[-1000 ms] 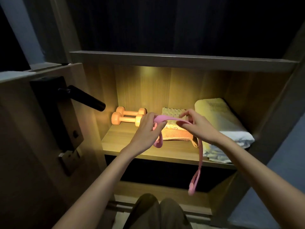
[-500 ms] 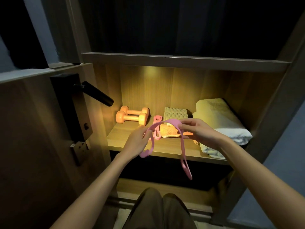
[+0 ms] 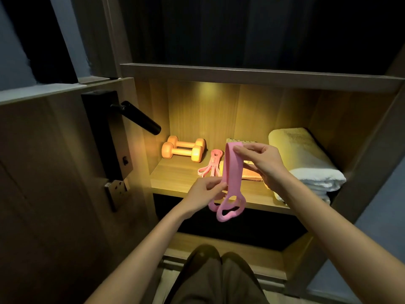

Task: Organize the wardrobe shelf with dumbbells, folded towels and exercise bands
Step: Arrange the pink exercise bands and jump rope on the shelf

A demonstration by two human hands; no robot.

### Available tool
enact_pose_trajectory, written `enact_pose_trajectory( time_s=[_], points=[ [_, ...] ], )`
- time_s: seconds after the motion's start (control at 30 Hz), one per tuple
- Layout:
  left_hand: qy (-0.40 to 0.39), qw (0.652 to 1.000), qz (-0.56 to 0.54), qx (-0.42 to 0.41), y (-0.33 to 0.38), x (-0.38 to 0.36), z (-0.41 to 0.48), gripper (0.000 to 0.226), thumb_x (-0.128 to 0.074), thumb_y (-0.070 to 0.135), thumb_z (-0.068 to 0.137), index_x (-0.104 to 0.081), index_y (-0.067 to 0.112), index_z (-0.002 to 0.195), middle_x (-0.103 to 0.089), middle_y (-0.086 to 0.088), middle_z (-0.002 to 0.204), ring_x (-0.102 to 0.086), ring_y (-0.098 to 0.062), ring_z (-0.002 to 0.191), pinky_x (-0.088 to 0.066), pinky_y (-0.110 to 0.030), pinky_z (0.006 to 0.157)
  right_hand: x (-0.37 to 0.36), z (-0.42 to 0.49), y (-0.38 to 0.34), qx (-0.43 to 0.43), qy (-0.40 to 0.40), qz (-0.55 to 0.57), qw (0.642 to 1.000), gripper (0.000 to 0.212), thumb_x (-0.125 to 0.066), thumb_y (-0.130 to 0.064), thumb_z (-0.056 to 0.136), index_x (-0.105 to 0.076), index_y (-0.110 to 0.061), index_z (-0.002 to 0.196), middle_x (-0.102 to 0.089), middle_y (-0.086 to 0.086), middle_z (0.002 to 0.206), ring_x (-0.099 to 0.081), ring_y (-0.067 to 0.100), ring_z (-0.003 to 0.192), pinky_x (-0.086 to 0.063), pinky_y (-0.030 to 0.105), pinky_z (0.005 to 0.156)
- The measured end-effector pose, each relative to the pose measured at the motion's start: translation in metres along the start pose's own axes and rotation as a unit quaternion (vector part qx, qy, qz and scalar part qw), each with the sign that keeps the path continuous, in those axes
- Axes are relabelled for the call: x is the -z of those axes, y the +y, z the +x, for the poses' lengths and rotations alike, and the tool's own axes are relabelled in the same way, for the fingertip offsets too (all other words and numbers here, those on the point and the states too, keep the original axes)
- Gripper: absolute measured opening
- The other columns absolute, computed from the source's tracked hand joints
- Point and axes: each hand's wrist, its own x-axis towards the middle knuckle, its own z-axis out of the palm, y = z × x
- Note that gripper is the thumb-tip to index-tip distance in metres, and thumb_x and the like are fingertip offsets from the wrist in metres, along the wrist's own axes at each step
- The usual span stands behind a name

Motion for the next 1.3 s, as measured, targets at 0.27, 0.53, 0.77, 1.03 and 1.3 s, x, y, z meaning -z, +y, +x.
enact_pose_trajectory(
  time_s=[0.27,0.53,0.77,1.03,1.3],
  points=[
    [-0.024,0.999,-0.019,0.038,-0.006,0.002,0.001,0.022,-0.055,0.028,0.095,-0.069,0.027,0.112,-0.071,0.008,0.102,-0.065,-0.008,0.096,-0.051,-0.019,0.083,-0.005,0.001,-0.002,-0.016,0.013,0.034,0.999,0.007,-0.077,-0.029,0.076,-0.076,-0.022,0.076,-0.073,-0.013,0.077,-0.071,0.006,0.077,-0.056,0.022,0.060],
    [-0.074,0.990,-0.078,0.092,-0.013,0.000,-0.003,0.024,-0.042,0.033,0.101,-0.064,0.026,0.109,-0.065,-0.001,0.088,-0.062,-0.013,0.083,-0.051,-0.032,0.088,-0.005,0.006,0.001,-0.013,0.051,0.032,0.998,0.017,-0.076,-0.032,0.078,-0.075,-0.016,0.083,-0.074,-0.002,0.078,-0.072,0.012,0.071,-0.054,0.020,0.059],
    [-0.081,0.987,-0.088,0.103,-0.018,-0.001,-0.010,0.047,-0.040,0.059,0.087,-0.055,0.019,0.107,-0.056,-0.002,0.082,-0.053,-0.013,0.078,-0.045,-0.030,0.091,-0.008,0.014,0.001,-0.051,0.100,0.072,0.991,0.025,-0.072,-0.028,0.083,-0.074,-0.006,0.094,-0.073,0.006,0.084,-0.072,0.013,0.072,-0.052,0.017,0.055],
    [-0.040,0.999,0.013,0.005,-0.037,0.014,-0.016,0.013,-0.054,0.031,0.095,-0.065,0.028,0.100,-0.067,0.012,0.075,-0.064,-0.004,0.074,-0.050,-0.015,0.073,0.008,0.017,0.015,-0.114,0.102,0.046,0.987,0.019,-0.070,-0.028,0.085,-0.072,-0.012,0.076,-0.071,0.007,0.090,-0.069,0.021,0.084,-0.058,0.025,0.058],
    [0.016,0.998,0.054,0.014,-0.033,0.021,-0.017,0.015,-0.048,0.029,0.098,-0.061,0.026,0.093,-0.057,0.007,0.074,-0.052,0.004,0.060,-0.044,-0.011,0.060,0.020,0.015,0.035,-0.258,-0.048,0.021,0.965,0.041,-0.070,-0.034,0.084,-0.061,-0.010,0.116,-0.059,0.014,0.122,-0.062,0.025,0.102,-0.058,0.032,0.073]
  ],
)
